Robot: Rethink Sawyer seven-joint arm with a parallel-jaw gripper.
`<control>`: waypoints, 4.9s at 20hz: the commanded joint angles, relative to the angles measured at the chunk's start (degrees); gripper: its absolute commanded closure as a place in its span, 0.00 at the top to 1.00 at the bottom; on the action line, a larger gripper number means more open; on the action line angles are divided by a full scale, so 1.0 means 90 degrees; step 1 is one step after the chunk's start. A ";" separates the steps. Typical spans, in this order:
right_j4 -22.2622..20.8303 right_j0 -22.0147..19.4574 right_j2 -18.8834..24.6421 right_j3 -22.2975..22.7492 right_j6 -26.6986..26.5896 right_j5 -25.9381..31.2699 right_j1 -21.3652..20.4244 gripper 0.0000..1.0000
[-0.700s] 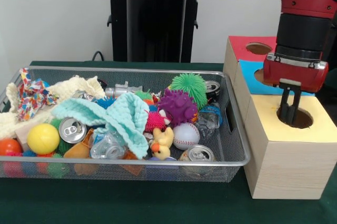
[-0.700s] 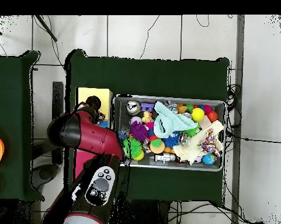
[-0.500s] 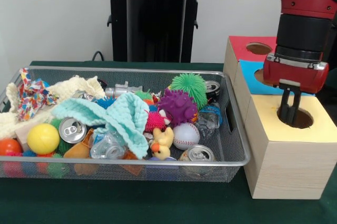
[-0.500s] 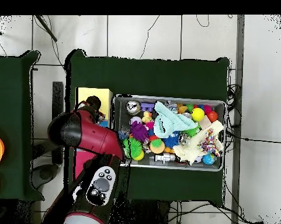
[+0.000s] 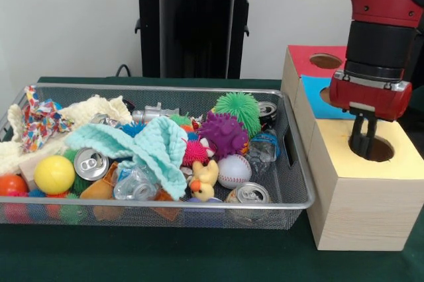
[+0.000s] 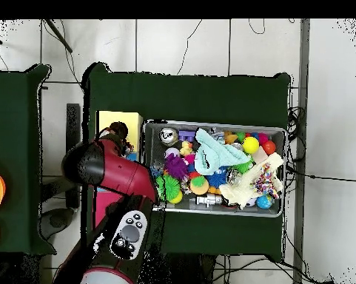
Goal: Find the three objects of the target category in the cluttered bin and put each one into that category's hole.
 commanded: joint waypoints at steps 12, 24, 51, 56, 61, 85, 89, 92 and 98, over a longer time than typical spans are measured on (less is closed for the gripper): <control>-0.1392 -0.1541 0.1438 0.1469 -0.0204 0.0887 -0.1566 0.00; -0.3868 -0.2735 0.2184 0.1497 -0.0801 -0.0667 -0.1522 0.00; -0.7608 -0.4307 0.3077 0.1298 -0.1531 0.0946 -0.2341 1.00; -0.7916 -0.4520 0.3110 0.1269 -0.1574 0.1257 -0.2478 1.00; -0.8365 -0.4787 0.3169 0.1315 -0.1518 0.1097 -0.2451 1.00; -0.9677 -0.5090 0.3349 0.0798 -0.1155 0.0743 -0.1935 1.00; -0.9857 -0.5450 0.3608 0.0744 -0.1426 0.0729 -0.1891 1.00; -0.9957 -0.5859 0.3952 0.0779 -0.1837 0.0814 -0.1954 1.00; -1.0181 -0.6202 0.4328 0.0804 -0.2026 0.0995 -0.2052 1.00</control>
